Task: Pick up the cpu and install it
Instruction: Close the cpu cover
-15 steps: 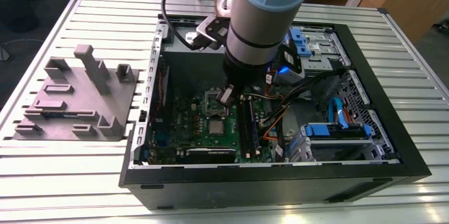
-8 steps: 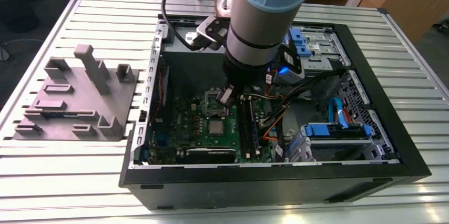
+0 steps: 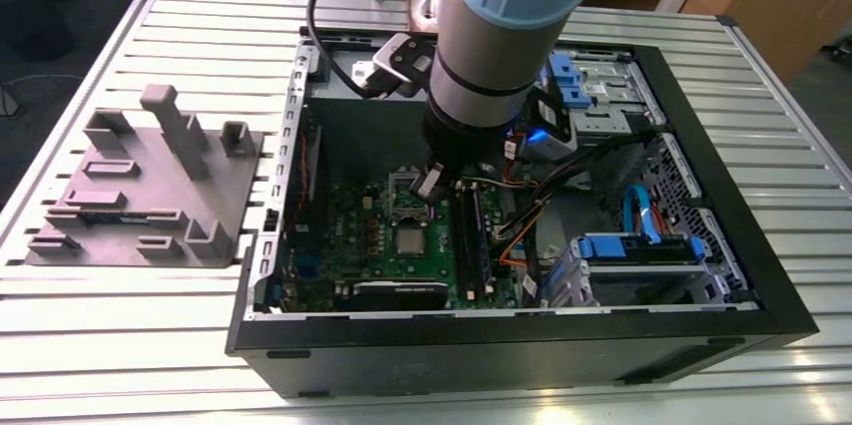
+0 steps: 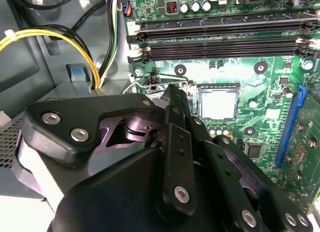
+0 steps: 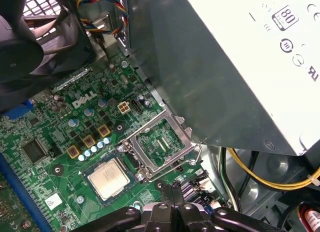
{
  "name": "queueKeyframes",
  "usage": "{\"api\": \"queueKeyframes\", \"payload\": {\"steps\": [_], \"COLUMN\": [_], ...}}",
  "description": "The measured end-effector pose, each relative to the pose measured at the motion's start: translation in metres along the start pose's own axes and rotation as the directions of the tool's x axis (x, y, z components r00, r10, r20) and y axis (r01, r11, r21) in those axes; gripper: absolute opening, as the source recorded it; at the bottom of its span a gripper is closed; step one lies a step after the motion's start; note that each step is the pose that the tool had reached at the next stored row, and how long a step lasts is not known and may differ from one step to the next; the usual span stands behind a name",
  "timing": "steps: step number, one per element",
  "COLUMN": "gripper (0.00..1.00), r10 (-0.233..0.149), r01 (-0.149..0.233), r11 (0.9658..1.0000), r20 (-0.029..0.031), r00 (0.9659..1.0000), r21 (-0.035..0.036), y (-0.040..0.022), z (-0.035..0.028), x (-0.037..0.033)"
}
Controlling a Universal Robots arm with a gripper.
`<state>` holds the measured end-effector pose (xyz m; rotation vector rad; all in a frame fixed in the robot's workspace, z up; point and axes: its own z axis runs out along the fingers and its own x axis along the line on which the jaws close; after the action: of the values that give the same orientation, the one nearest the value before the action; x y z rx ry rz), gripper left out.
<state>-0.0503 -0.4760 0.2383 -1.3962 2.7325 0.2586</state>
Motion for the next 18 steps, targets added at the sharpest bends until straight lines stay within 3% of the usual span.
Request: {"api": "queueKeyframes", "payload": {"steps": [7, 14, 18], "gripper": [0.10, 0.10, 0.10], "r10": [0.000, 0.000, 0.000], "r01": [0.000, 0.000, 0.000], "r11": [1.0000, 1.0000, 1.0000], "r20": [0.0004, 0.0011, 0.0136], "r00": [1.0000, 1.0000, 0.9999], "r21": [-0.0001, -0.0006, -0.0098], "y": [-0.0016, -0.0018, -0.0010], "z": [0.0033, 0.0069, 0.0084], "x": [-0.0009, -0.0065, -0.0084]}}
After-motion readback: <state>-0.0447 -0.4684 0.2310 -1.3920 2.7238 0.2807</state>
